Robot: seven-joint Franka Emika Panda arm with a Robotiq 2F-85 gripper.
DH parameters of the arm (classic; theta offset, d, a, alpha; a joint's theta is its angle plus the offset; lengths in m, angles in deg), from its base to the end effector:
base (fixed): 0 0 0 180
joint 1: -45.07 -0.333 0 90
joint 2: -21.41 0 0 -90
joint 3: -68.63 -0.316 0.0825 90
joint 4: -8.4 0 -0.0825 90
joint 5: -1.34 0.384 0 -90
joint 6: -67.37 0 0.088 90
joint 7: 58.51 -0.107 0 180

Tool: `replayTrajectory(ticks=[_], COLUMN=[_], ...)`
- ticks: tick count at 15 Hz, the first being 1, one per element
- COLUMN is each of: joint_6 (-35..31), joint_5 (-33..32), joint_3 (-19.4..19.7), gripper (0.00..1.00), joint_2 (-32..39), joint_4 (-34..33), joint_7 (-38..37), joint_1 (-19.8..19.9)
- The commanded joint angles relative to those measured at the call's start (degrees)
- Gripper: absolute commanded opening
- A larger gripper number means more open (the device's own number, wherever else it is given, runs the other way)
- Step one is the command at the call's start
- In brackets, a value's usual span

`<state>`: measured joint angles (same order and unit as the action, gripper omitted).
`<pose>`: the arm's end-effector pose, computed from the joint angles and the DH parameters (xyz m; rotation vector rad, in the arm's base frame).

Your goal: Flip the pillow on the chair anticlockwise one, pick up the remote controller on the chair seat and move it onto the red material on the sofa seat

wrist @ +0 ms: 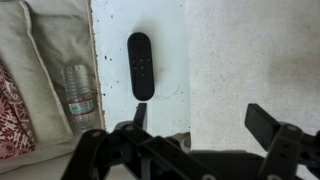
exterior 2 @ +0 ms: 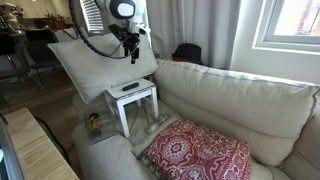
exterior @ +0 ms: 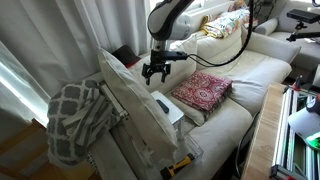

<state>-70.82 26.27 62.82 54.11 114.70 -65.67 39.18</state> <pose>0.6285 0.1289 0.2126 -2.7815 0.3722 0.1040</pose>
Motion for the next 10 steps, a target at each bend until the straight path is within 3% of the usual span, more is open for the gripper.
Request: replayTrajectory(ticks=[1, 6, 10], joint_6=[-5.61, -9.83, -9.12], joint_5=[-1.05, -1.20, -1.89], joint_3=[-1.79, -3.79, -3.21], gripper=[1.00, 1.00, 1.00], joint_2=[5.27, 10.62, 8.89], joint_4=[-1.41, -2.57, -1.16], joint_7=[4.59, 9.52, 7.07], joint_1=[1.21, 3.22, 2.57])
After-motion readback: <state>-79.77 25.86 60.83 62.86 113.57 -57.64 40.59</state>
